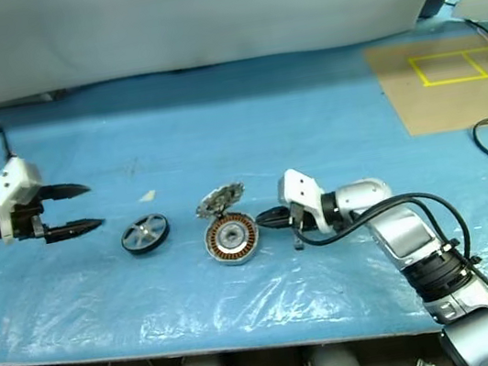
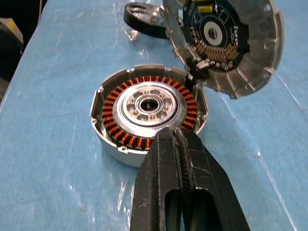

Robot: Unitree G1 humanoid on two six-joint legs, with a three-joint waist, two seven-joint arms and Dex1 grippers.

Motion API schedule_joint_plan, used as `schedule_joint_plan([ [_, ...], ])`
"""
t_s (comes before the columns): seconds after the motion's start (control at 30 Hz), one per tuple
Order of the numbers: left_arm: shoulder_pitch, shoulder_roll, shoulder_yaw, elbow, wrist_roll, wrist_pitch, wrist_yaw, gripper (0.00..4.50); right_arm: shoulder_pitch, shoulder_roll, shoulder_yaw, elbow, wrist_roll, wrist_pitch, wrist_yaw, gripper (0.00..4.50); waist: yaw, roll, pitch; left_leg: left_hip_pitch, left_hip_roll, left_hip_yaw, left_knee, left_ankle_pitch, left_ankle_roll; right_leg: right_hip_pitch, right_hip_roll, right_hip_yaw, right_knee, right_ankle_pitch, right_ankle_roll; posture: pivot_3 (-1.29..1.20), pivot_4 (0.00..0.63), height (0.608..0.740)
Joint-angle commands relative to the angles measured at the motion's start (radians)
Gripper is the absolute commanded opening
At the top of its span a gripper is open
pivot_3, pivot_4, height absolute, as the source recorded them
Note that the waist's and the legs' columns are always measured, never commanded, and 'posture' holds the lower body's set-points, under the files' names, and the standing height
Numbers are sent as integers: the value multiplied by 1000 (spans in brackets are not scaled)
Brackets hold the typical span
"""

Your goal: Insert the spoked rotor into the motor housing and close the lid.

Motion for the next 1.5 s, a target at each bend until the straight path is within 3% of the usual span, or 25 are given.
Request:
schedule_joint_plan([
  [0.03, -211, -55, -89, 183, 108, -116, -123, 4414, 16, -17, -33, -94, 20, 44, -28, 54, 9, -2, 1, -2, 0, 0, 1, 0, 0, 0, 0, -1, 1, 0, 0, 0, 150, 740],
  [0.23, -471, -128, -319, 409, 158, -145, -164, 4414, 63, -42, -31, -207, 5, 121, -84, 54, 21, -2, 2, -3, 0, -1, 3, 0, 0, 0, -1, -5, 2, 0, 0, 0, 150, 740],
  [0.47, -438, -136, -547, 298, 97, -168, -164, 4414, 93, -44, -32, -241, -4, 139, -135, 54, 21, -3, 2, -4, 0, -4, 2, 0, -2, -1, -1, -6, 2, 1, 0, 0, 150, 740],
  [0.7, -389, -132, -518, 164, 98, -45, -164, 4414, 134, -52, -29, -222, -24, 96, -155, 54, 23, -3, 3, -5, 0, -4, 2, -1, -2, 0, -1, -7, 2, 1, 1, 0, 150, 740],
  [1.1, -355, -148, -444, 173, 288, 25, -118, 4414, 132, -42, 5, -211, -52, 77, -157, 54, 22, -3, 3, -4, 0, -7, 3, 0, -2, 1, -1, -7, 2, 1, 1, 0, 150, 740],
  [1.5, -340, -219, -396, 157, 331, 157, -95, 4414, 145, -62, 42, -266, -80, 98, -154, 54, 20, -3, 3, -4, 0, -13, 3, 0, -2, 2, -1, -8, 2, 1, 1, 0, 150, 740],
])
